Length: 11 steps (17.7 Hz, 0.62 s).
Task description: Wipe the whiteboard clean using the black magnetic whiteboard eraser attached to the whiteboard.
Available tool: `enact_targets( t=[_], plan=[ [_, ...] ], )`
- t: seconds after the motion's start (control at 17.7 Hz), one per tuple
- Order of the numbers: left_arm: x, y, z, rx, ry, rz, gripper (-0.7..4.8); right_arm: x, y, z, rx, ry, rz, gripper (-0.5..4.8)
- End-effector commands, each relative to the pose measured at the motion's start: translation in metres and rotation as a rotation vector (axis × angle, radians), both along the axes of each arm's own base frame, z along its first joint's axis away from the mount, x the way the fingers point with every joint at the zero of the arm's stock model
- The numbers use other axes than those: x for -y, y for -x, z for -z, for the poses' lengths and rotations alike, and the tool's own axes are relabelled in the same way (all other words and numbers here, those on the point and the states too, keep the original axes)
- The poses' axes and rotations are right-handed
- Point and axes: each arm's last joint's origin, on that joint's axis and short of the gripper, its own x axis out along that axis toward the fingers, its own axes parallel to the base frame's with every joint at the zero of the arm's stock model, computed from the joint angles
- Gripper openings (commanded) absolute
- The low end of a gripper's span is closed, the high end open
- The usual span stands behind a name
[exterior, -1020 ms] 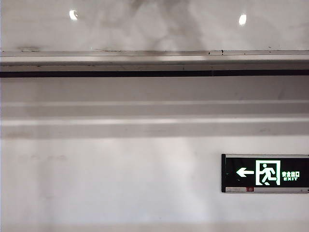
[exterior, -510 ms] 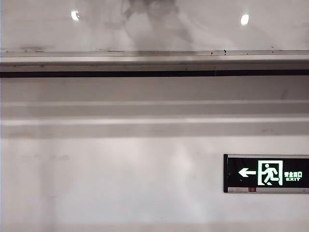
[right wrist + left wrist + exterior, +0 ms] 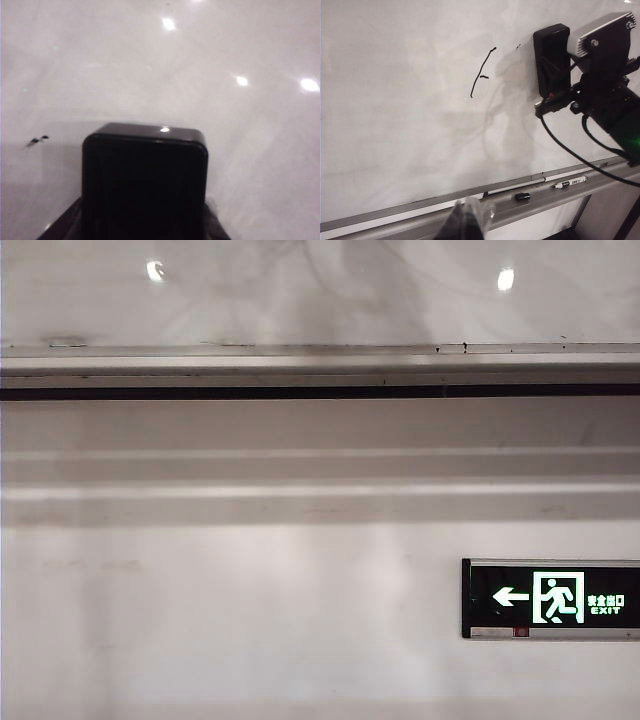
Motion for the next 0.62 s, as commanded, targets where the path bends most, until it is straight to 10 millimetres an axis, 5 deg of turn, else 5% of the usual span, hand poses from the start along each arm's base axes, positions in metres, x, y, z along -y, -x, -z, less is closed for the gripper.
enact_targets(
  t=[0.06, 0.34, 0.62],
  plan=[
    [0.0, 0.002, -0.003, 0.017, 0.002, 0.007, -0.05, -0.01, -0.004, 0.014, -0.091, 0.118, -0.155, 0.45],
    [0.0, 0.002, -0.001, 0.001, -0.001, 0.008, -0.05, -0.024, -0.004, 0.024, -0.128, 0.175, -0.258, 0.43],
    [0.0, 0.002, -0.001, 0.001, 0.0, 0.008, -0.05, -0.017, 0.002, 0.004, 0.058, 0.04, -0.164, 0.43]
  ],
)
